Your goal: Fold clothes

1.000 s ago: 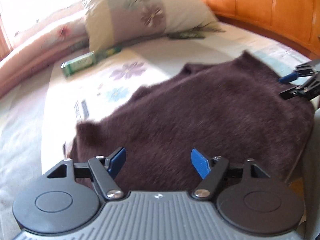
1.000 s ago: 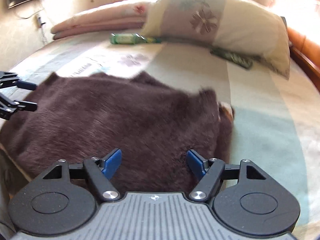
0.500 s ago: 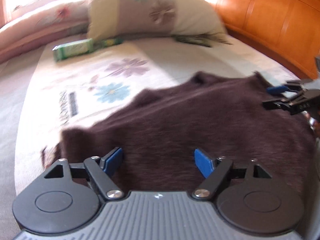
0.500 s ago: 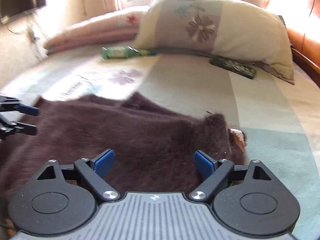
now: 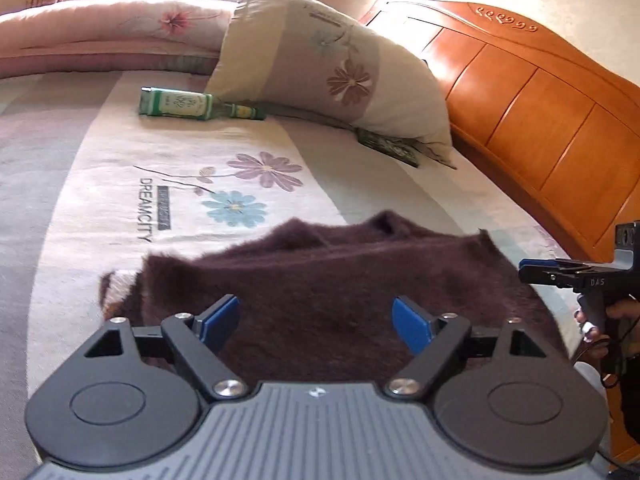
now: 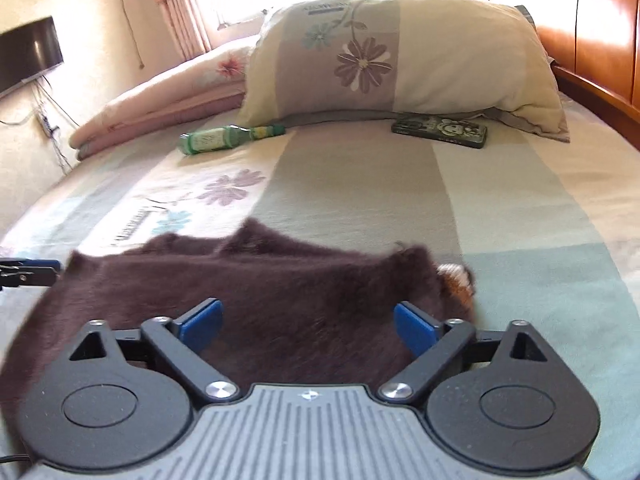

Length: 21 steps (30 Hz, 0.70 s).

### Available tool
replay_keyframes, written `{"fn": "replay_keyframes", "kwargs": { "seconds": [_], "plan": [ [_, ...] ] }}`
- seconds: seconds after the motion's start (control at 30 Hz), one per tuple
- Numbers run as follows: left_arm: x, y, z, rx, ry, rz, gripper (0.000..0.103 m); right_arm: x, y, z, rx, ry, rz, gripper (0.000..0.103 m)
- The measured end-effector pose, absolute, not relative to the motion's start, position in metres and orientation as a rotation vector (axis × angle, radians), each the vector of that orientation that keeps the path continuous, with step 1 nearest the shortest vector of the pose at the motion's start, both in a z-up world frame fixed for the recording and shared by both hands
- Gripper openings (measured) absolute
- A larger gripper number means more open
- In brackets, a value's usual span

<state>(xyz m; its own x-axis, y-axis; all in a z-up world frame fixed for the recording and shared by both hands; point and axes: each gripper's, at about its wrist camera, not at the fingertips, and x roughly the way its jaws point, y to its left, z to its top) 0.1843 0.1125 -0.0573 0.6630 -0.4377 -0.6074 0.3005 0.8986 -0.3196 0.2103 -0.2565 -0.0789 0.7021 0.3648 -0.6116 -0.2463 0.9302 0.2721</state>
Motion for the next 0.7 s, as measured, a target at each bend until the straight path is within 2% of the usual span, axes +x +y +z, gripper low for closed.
{"fn": "replay_keyframes", "kwargs": {
  "seconds": [0.2, 0.33, 0.43, 0.53, 0.7],
  "plan": [
    [0.156, 0.123, -0.093, -0.29, 0.834, -0.268, 0.084, 0.16, -0.264, -0.096, 0.279, 0.749, 0.309, 0.103],
    [0.139, 0.121, -0.071, -0.369, 0.793, -0.217, 0.085, 0.135, -0.283, -0.099, 0.413, 0.717, 0.298, 0.103],
    [0.124, 0.107, -0.058, -0.358, 0.768, -0.276, 0.089, 0.124, -0.28, -0.085, 0.424, 0.705, 0.295, 0.103],
    [0.116, 0.095, -0.063, -0.329, 0.78, -0.267, 0.09, 0.119, -0.267, -0.078, 0.402, 0.687, 0.339, 0.103],
    [0.106, 0.115, -0.085, -0.45, 0.848, -0.196, 0.09, 0.117, -0.257, -0.091, 0.379, 0.736, 0.287, 0.103]
  ]
}}
